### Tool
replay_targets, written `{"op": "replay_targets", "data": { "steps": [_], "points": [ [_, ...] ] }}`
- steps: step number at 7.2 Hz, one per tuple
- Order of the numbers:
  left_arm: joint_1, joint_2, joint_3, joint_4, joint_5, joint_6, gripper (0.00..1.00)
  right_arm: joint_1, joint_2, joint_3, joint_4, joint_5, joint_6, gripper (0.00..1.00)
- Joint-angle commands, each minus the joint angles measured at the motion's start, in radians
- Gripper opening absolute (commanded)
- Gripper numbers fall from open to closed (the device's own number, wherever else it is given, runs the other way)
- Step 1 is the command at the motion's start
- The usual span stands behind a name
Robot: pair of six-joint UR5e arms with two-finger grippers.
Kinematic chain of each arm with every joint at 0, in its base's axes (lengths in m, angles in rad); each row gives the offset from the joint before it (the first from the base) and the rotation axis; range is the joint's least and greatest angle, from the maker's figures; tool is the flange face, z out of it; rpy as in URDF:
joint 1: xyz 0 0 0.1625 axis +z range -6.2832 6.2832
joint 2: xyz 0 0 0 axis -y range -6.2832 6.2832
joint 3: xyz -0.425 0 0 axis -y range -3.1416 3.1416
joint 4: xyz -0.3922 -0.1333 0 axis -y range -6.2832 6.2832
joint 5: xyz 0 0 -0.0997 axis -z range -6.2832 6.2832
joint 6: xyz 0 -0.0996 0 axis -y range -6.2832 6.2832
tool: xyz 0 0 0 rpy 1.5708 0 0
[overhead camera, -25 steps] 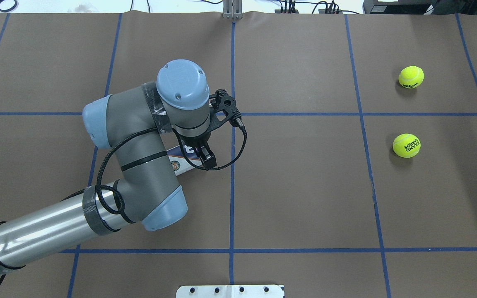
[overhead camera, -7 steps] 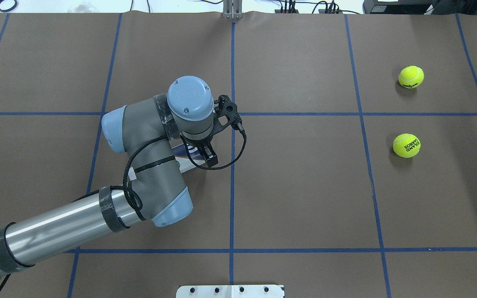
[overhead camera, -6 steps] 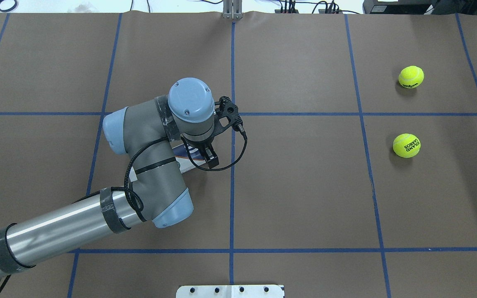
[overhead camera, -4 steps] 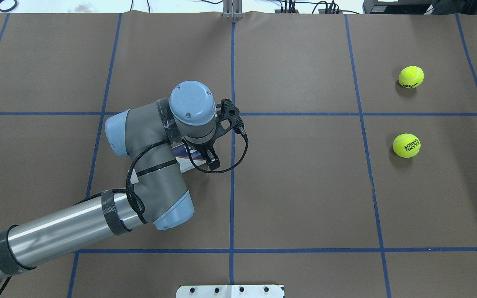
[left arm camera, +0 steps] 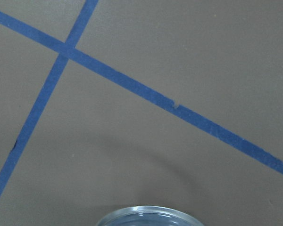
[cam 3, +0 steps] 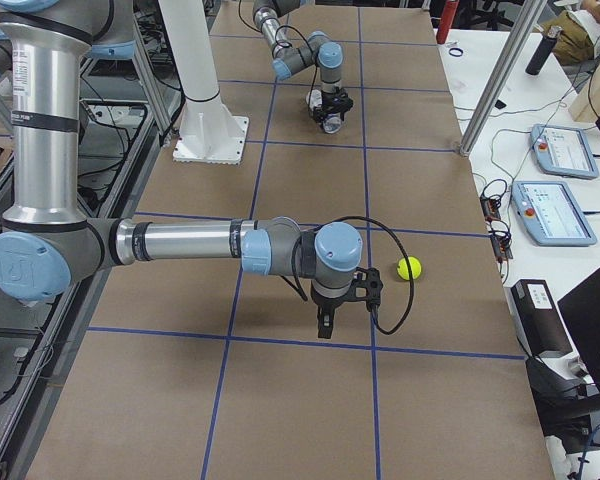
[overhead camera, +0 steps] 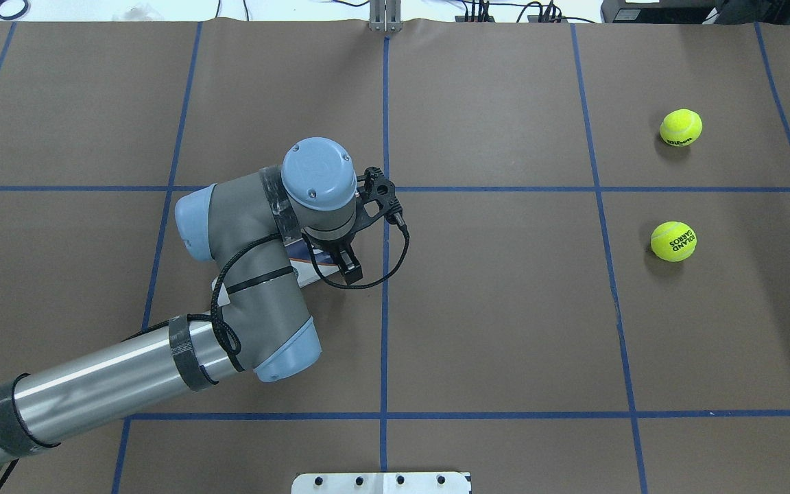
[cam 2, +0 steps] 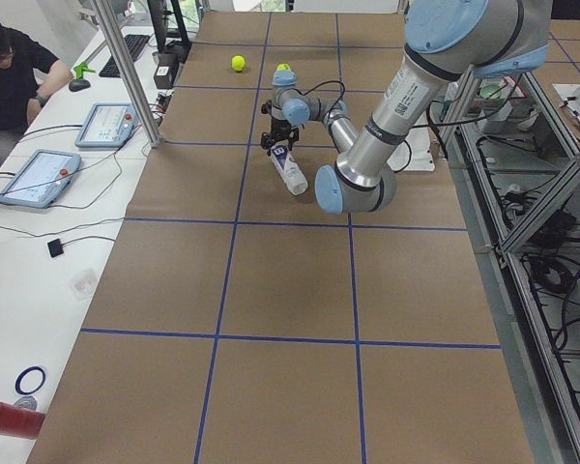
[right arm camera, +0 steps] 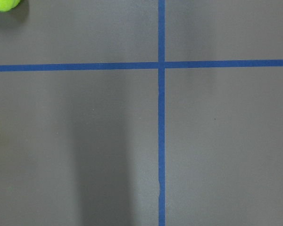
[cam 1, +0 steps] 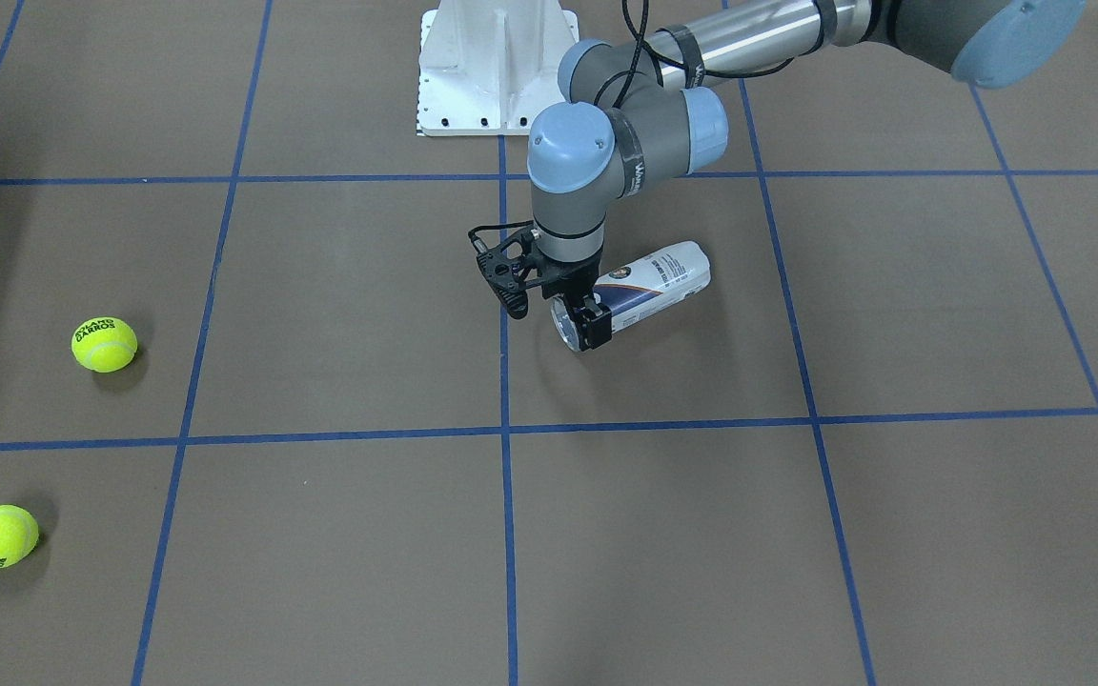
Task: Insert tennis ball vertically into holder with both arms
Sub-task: 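Close the left gripper on the Wilson can near its open end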
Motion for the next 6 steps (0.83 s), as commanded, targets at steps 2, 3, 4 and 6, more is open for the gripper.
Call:
{"op": "replay_targets", "data": {
  "steps": [2,3,4,6],
  "points": [
    [0.0,0.0,0.004,0.0,-0.001,-0.001,0.86,0.0,0.0,0.0,0.0,0.0,0.0,1.0],
    [0.0,-0.001,0.002,-0.001,0.0,-0.001,0.84,0.0,0.0,0.0,0.0,0.0,0.0,1.0],
    [0.0,-0.003,0.002,-0.001,0.0,-0.002,0.83,0.0,0.0,0.002,0.002,0.0,0.0,1.0],
    [-0.005,-0.005,-0.008,-0.001,-0.001,-0.001,0.68,0.0,0.0,0.005,0.0,0.0,0.0,1.0]
  ]
}}
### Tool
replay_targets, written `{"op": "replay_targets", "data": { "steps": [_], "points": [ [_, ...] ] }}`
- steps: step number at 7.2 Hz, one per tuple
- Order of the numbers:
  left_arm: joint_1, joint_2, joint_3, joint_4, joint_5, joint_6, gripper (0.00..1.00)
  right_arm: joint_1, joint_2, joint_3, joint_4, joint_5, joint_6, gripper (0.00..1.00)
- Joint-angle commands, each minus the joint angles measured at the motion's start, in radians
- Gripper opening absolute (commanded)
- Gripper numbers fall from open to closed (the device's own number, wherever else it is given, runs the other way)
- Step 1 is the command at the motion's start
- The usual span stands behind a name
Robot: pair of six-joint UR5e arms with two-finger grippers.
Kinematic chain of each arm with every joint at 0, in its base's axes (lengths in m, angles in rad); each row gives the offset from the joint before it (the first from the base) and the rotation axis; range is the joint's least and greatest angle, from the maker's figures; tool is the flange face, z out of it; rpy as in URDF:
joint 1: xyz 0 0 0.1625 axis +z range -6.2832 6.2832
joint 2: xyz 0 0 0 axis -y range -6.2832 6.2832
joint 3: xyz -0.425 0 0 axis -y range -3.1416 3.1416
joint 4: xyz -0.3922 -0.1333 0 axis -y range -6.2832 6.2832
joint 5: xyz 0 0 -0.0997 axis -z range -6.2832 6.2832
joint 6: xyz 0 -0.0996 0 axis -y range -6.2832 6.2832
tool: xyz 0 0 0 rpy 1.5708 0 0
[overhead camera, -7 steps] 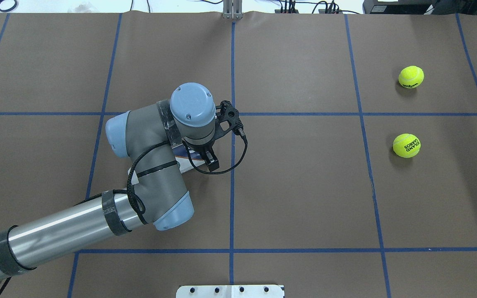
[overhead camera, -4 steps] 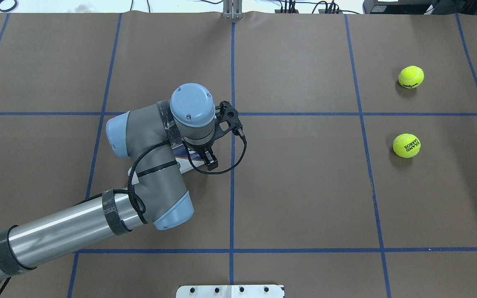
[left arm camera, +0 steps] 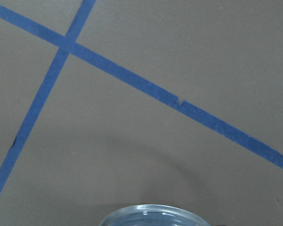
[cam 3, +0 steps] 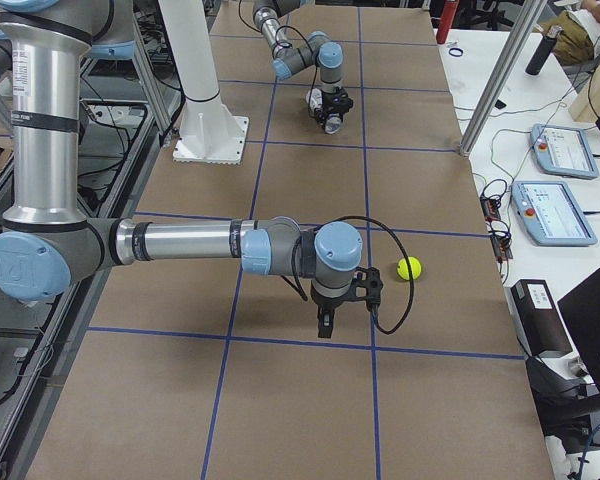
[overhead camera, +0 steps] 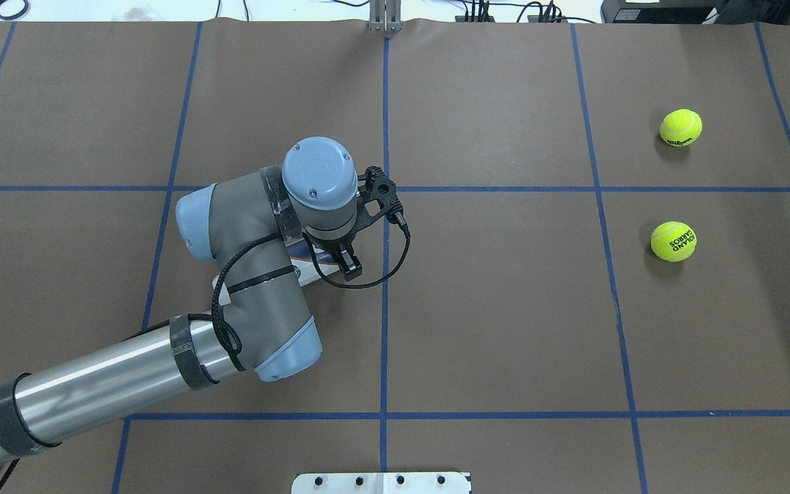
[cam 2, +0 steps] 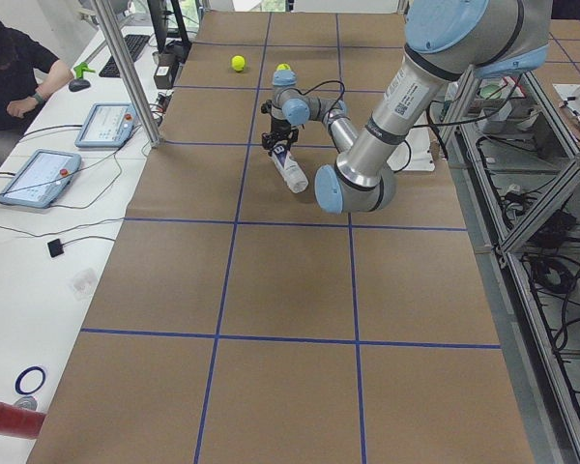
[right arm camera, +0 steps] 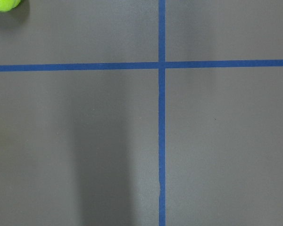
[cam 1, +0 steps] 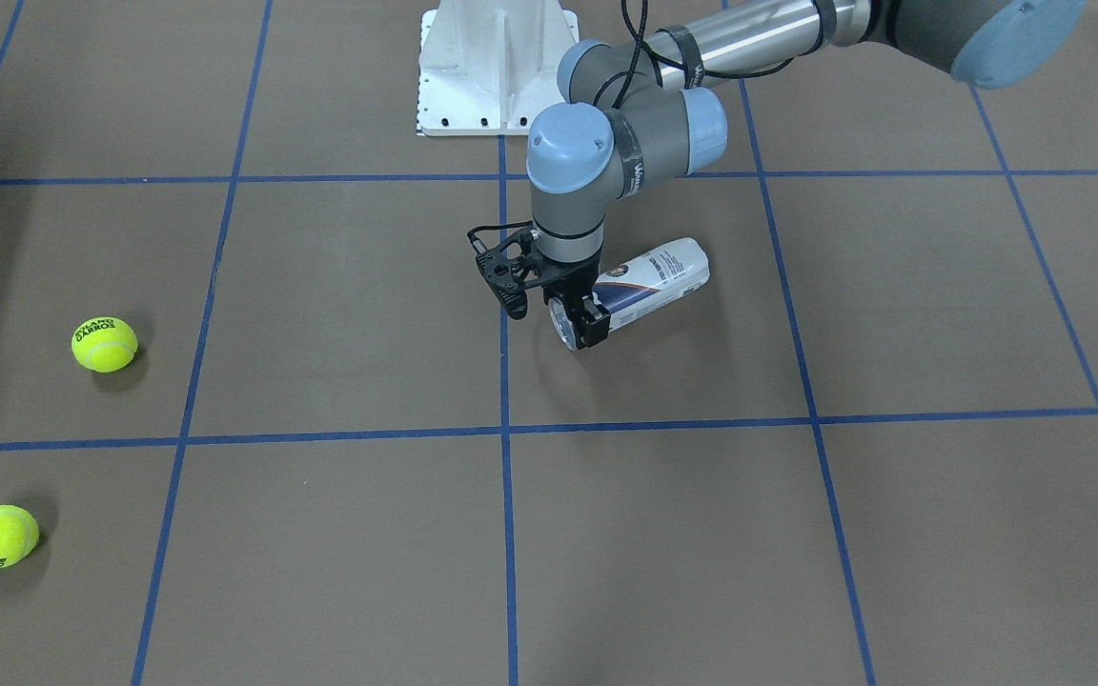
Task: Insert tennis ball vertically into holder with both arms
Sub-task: 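Close the left gripper on the Wilson can near its open end, then lift the can with the left gripper and swing it upright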
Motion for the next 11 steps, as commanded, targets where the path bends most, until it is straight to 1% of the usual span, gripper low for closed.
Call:
{"op": "replay_targets", "data": {
  "steps": [1,3,4,5,6,7,8,9,10,11],
  "points": [
    [-0.016,-0.015,-0.011,0.001,0.0,0.001,0.65,0.0,0.0,0.001,0.0,0.0,0.0,1.0],
    [-0.057,-0.05,-0.026,0.003,0.0,0.003,0.65,0.0,-0.002,0.002,0.0,0.0,0.0,1.0],
    [-0.083,-0.072,-0.067,0.002,-0.001,-0.001,0.65,0.0,0.0,0.004,0.001,0.0,0.0,1.0],
    [-0.112,-0.075,-0.138,0.0,-0.001,-0.007,0.64,0.0,0.0,0.004,0.001,0.0,0.0,1.0],
    [-0.144,-0.075,-0.197,-0.043,0.0,-0.036,0.6,0.0,0.002,0.007,0.001,0.0,0.002,1.0],
    [-0.163,-0.075,-0.201,-0.177,0.009,-0.147,0.6,0.0,0.005,0.006,0.001,0.0,0.002,1.0],
    [-0.159,-0.07,-0.186,-0.342,0.11,-0.271,0.6,0.0,0.015,0.001,0.001,-0.002,0.003,1.0],
    [-0.154,-0.07,-0.133,-0.52,0.21,-0.383,0.6,0.0,0.026,-0.002,0.0,-0.002,0.006,1.0],
    [-0.152,-0.07,-0.074,-0.704,0.262,-0.436,0.6,0.0,0.031,-0.001,0.001,-0.002,0.008,1.0],
    [-0.143,-0.064,-0.034,-0.874,0.366,-0.473,0.6,0.0,0.046,-0.002,0.0,-0.002,0.008,1.0]
  ]
}}
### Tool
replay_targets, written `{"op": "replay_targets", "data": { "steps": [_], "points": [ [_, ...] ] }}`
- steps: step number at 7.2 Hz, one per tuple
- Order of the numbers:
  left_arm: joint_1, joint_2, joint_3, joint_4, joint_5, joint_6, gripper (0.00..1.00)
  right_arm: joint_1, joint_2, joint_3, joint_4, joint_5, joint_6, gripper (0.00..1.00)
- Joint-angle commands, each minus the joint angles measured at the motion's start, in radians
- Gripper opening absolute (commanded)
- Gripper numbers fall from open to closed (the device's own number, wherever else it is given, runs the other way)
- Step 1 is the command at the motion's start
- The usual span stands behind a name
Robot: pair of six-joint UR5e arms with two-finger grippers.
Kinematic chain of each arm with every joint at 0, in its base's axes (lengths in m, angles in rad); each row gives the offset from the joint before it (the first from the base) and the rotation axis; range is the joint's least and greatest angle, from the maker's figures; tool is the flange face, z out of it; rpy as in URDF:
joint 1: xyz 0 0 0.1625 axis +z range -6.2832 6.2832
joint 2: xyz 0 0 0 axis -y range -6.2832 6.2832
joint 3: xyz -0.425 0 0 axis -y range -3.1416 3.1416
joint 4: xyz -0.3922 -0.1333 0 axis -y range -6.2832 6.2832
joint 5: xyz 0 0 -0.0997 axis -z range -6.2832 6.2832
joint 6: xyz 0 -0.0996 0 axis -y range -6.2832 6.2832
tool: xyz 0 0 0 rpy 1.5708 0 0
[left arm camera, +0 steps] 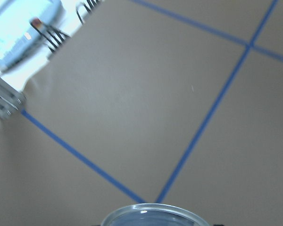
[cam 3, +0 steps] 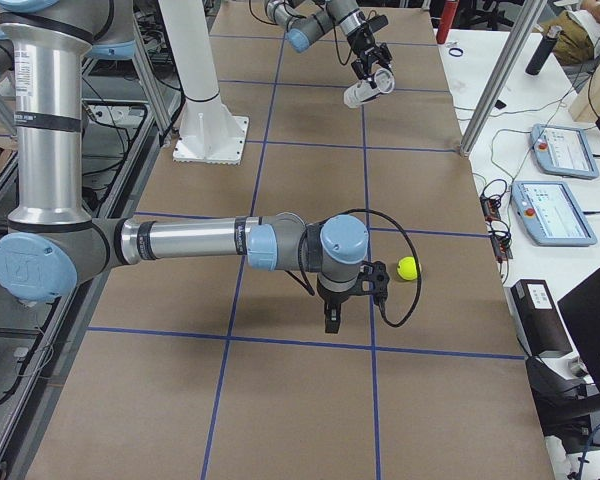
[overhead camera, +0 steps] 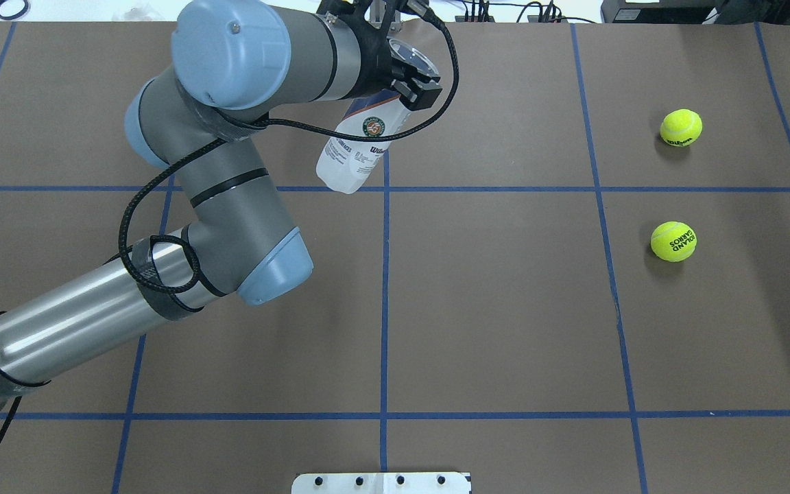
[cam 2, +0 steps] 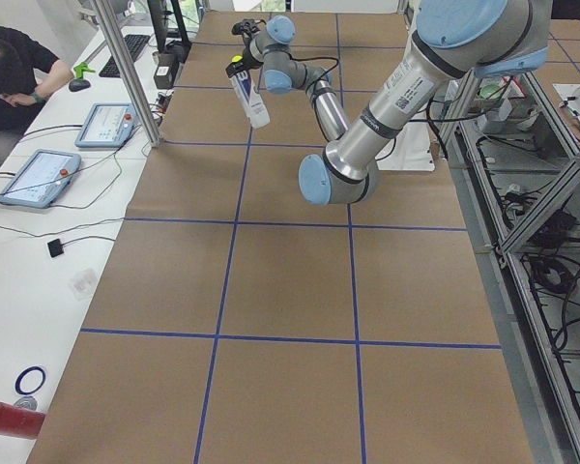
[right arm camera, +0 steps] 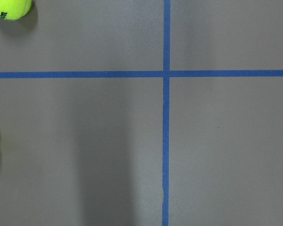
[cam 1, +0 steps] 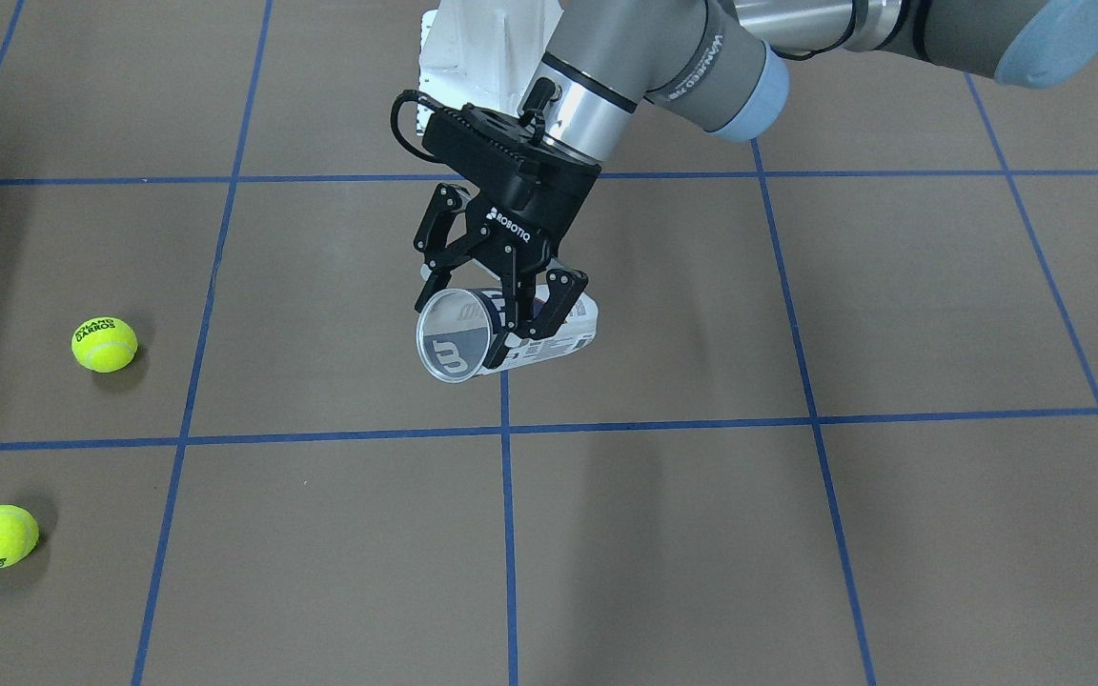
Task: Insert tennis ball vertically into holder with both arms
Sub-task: 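Lift the can with the left gripper and swing it upright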
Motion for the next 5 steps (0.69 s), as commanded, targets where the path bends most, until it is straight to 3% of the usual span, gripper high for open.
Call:
{"op": "replay_targets", "data": {
  "steps": [1,2,3,5],
  "points": [
    [0.042,0.023,0.086,-0.361,0.251,-0.059,0.6,0.0,0.019,-0.003,-0.001,0.0,0.002,1.0],
    [0.096,0.058,0.144,-0.563,0.421,-0.058,0.6,0.0,0.025,-0.001,-0.001,0.001,0.002,1.0],
    [0.122,0.063,0.211,-0.728,0.508,-0.05,0.59,0.0,0.025,-0.001,-0.001,0.001,0.001,1.0],
    [0.127,0.16,0.223,-0.872,0.544,-0.023,0.58,0.002,0.025,0.0,-0.001,0.001,0.001,1.0]
  ]
}}
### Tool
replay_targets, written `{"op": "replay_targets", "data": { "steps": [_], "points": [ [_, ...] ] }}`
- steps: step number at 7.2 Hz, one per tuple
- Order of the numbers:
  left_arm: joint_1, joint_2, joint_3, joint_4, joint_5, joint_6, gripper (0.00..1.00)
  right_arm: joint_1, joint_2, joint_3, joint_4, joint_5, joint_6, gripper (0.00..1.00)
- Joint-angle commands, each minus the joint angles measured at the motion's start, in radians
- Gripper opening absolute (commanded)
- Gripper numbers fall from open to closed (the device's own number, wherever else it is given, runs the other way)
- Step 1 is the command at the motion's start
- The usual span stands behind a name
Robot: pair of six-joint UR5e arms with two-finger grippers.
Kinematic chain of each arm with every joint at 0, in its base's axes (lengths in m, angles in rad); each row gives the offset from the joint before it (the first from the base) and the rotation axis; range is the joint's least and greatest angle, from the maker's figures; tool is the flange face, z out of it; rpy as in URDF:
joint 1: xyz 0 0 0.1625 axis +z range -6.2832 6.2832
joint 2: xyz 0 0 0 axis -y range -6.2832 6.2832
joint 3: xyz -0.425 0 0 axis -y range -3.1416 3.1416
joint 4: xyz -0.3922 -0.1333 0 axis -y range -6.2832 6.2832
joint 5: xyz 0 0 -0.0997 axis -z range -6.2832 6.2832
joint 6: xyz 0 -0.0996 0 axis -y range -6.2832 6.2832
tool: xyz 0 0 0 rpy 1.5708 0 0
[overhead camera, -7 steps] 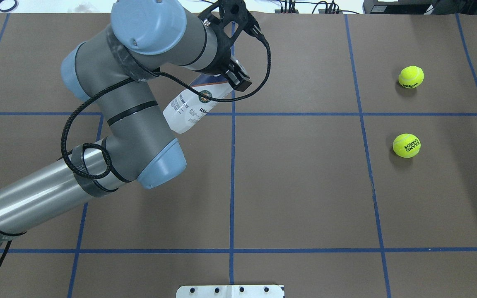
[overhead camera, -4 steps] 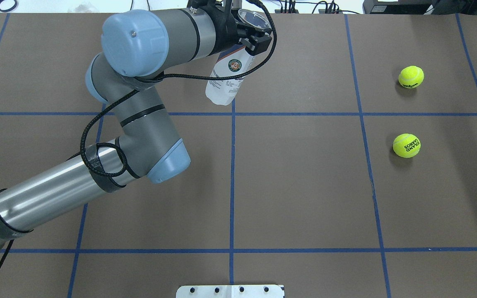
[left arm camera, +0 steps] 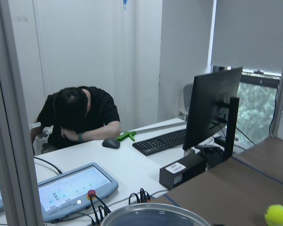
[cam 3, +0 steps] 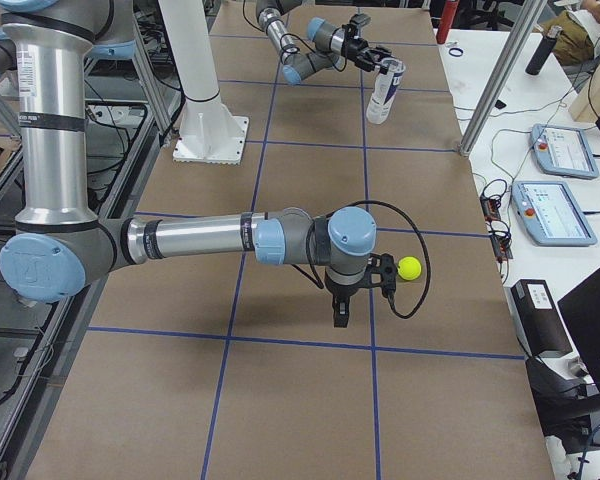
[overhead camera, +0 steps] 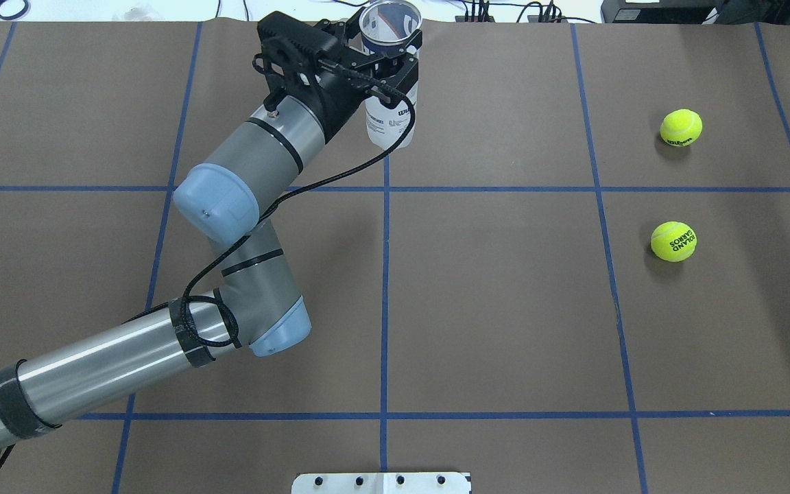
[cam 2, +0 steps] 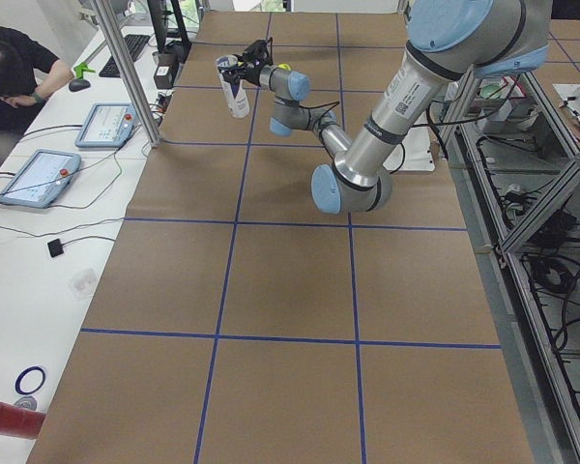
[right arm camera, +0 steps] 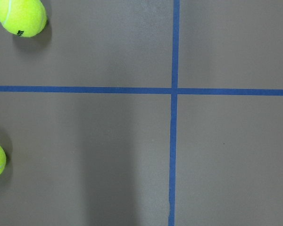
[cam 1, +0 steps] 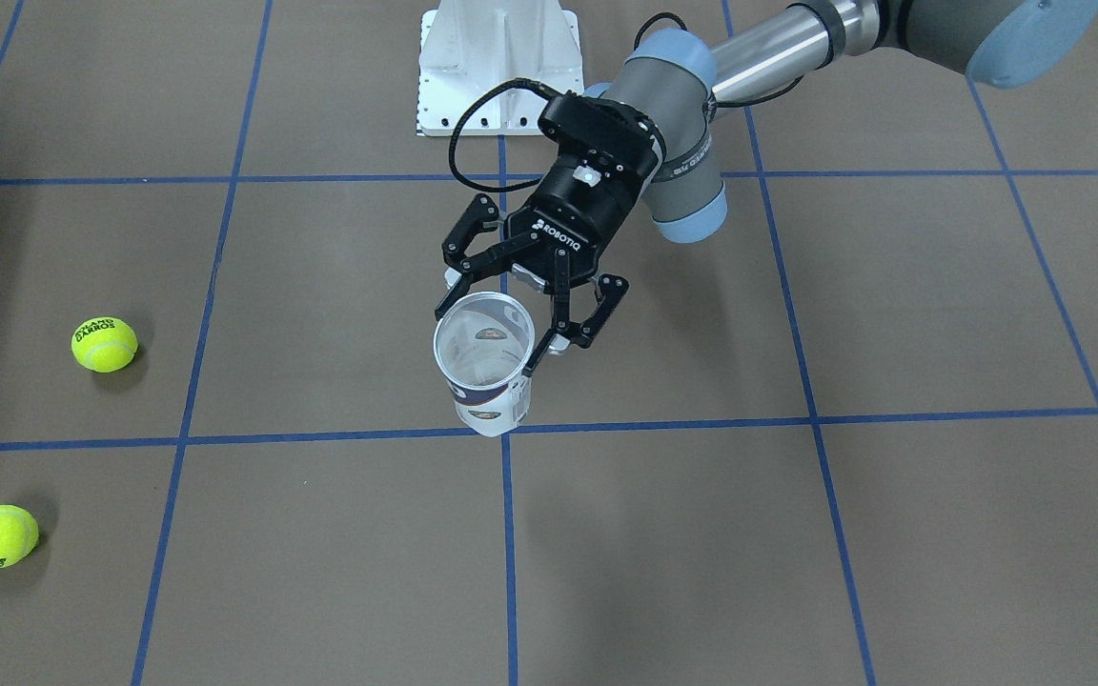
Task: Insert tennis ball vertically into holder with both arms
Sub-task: 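Lift the can with the left gripper and swing it upright, then lower the upright can onto the table with the left gripper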
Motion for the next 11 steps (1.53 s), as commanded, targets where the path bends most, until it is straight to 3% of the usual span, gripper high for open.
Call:
{"op": "replay_targets", "data": {
  "steps": [1,5,11],
  "points": [
    [0.019,0.116,0.018,-0.19,0.028,0.109,0.57,0.0,0.001,0.001,0.0,0.0,0.0,1.0],
    [0.107,0.085,0.092,-0.245,0.081,0.154,0.57,0.0,0.001,0.001,0.0,0.0,0.0,1.0],
    [0.125,0.052,0.156,-0.266,0.105,0.151,0.59,0.0,0.002,0.0,0.0,0.0,0.001,1.0]
  ]
}}
